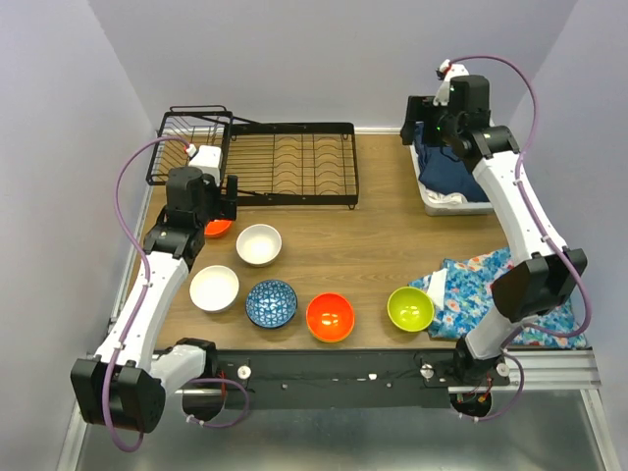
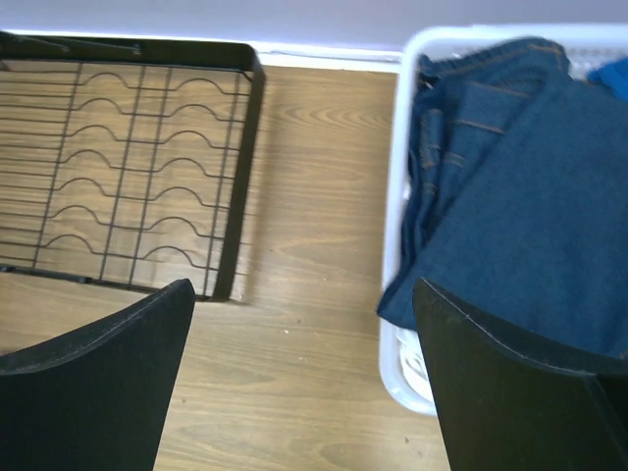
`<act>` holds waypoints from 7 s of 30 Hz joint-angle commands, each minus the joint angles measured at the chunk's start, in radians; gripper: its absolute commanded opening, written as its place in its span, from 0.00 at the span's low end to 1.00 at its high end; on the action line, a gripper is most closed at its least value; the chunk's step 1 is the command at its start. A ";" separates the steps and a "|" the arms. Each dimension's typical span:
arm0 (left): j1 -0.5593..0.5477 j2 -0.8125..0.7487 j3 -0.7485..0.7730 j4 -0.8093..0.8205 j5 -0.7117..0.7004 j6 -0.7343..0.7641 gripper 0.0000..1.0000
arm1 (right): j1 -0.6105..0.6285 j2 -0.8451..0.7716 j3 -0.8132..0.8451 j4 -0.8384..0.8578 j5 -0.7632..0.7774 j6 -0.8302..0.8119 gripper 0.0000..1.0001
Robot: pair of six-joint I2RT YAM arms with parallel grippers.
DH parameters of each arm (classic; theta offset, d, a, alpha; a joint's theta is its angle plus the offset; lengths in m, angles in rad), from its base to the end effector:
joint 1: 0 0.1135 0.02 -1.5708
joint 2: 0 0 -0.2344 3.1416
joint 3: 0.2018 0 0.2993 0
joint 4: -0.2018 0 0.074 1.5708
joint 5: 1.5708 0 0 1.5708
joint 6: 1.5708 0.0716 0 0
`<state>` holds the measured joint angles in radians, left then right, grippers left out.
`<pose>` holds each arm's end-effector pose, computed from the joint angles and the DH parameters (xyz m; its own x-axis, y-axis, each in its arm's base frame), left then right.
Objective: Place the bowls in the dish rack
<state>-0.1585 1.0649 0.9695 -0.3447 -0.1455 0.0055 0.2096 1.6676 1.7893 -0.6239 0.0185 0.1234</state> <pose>0.3325 -0.0426 0.2886 -0.4205 0.0727 -0.9044 0.0290 0.9973 0.0667 0.4444 0.0932 0.3719 -0.4909 0.0214 -0.8710 -0.1327 0.9862 0.0991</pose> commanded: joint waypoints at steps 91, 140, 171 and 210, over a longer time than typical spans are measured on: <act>0.438 -0.091 -0.192 -0.102 0.178 -0.048 0.99 | 0.287 0.236 -0.300 -0.033 -0.193 -0.228 0.01; 0.281 0.383 0.090 0.082 0.297 -0.147 0.92 | 0.326 0.022 -0.343 -0.019 -0.215 -0.251 0.64; 0.275 0.615 0.285 0.030 0.319 -0.108 0.92 | 0.010 0.702 0.389 -0.189 -0.101 -0.516 0.61; 0.066 1.007 0.782 -0.033 0.327 -0.105 0.91 | 0.166 0.428 -0.025 -0.278 -0.155 -0.401 0.38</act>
<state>-0.0135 2.0342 1.6821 -0.4488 0.1226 -0.0948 0.2985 2.1456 1.7748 -0.8917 -0.0669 -0.3225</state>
